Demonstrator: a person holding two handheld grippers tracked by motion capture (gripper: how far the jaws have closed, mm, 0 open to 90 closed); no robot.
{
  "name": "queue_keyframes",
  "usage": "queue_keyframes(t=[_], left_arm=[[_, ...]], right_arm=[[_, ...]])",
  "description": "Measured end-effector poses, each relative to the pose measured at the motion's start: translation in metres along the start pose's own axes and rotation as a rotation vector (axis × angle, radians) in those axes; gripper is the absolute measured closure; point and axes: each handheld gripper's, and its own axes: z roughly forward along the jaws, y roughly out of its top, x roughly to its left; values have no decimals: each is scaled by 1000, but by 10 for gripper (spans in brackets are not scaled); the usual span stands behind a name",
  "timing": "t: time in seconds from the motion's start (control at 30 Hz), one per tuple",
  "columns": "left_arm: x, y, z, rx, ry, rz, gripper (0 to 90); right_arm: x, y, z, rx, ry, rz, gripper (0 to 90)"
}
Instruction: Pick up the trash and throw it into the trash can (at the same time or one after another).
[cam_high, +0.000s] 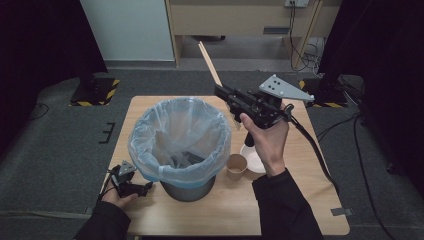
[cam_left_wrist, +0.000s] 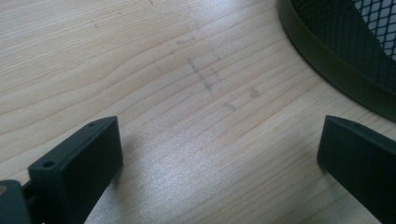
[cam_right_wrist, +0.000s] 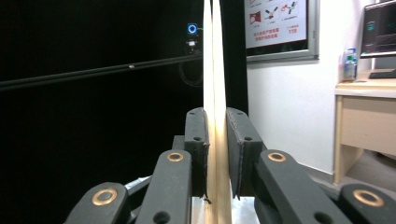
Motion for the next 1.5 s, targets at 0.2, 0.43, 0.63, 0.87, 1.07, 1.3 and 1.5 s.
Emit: queue_keyframes(t=[0.2,0.43,0.63,0.87,1.07,1.3,1.5], left_arm=[[0,0,0,0,-1,1,0],[0,0,0,0,-1,2,0],[0,0,0,0,-2,2,0],[0,0,0,0,-2,3,0],[0,0,0,0,-3,3,0],[0,0,0,0,-3,4,0],[0,0,0,0,-4,5,0]], right_arm=[[4,-10,12,17,17,15,801],[9,-21,24,38,34,30,801],[14,-30,34,74,33,6,801],[23,-35,45,106,48,-13,786],[23,-38,48,116,56,-8,651],[11,-18,26,39,-7,-1,534],[-15,-8,-7,-1,-97,0,464]])
